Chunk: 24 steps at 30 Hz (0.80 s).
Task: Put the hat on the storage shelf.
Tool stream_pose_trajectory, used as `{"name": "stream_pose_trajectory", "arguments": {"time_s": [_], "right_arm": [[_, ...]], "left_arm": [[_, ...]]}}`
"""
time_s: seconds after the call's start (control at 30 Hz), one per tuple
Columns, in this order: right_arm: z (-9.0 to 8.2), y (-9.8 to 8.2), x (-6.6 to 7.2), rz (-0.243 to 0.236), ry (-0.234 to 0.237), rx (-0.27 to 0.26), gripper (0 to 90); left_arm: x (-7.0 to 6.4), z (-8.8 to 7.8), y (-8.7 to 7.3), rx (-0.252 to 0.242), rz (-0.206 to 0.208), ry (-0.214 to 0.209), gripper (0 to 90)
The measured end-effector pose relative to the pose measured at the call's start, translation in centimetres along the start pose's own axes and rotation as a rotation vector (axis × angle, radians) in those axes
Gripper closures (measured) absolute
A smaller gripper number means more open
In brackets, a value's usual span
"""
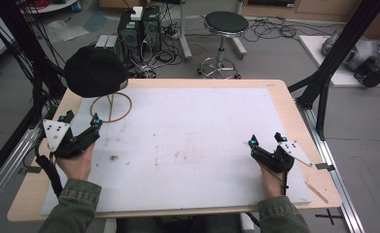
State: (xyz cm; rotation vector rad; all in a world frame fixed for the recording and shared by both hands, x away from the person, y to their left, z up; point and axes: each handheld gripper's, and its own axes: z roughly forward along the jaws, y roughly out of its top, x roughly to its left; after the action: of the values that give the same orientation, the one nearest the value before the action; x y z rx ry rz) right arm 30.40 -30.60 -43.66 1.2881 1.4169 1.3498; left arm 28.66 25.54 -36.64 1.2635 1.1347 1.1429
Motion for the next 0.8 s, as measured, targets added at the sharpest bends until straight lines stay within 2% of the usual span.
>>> {"name": "stream_pose_trajectory", "arguments": {"time_s": [0.17, 0.3, 0.5, 0.8], "right_arm": [[-0.1, 0.0, 0.0, 0.013, 0.003, 0.000, 8.6], [-0.1, 0.0, 0.0, 0.010, 0.006, -0.002, 8.5], [-0.2, 0.0, -0.1, 0.026, 0.002, 0.001, 8.5], [-0.2, -0.1, 0.0, 0.026, 0.001, 0.000, 8.5]], "left_arm": [[-0.5, -1.2, -0.8, 0.013, -0.007, -0.008, 22.9], [-0.9, -2.0, -2.1, 0.022, -0.001, -0.005, 22.2], [-0.2, -2.3, -4.1, 0.052, -0.040, 0.012, 21.3], [0.3, -2.3, -6.3, 0.085, -0.024, 0.020, 21.2]]}}
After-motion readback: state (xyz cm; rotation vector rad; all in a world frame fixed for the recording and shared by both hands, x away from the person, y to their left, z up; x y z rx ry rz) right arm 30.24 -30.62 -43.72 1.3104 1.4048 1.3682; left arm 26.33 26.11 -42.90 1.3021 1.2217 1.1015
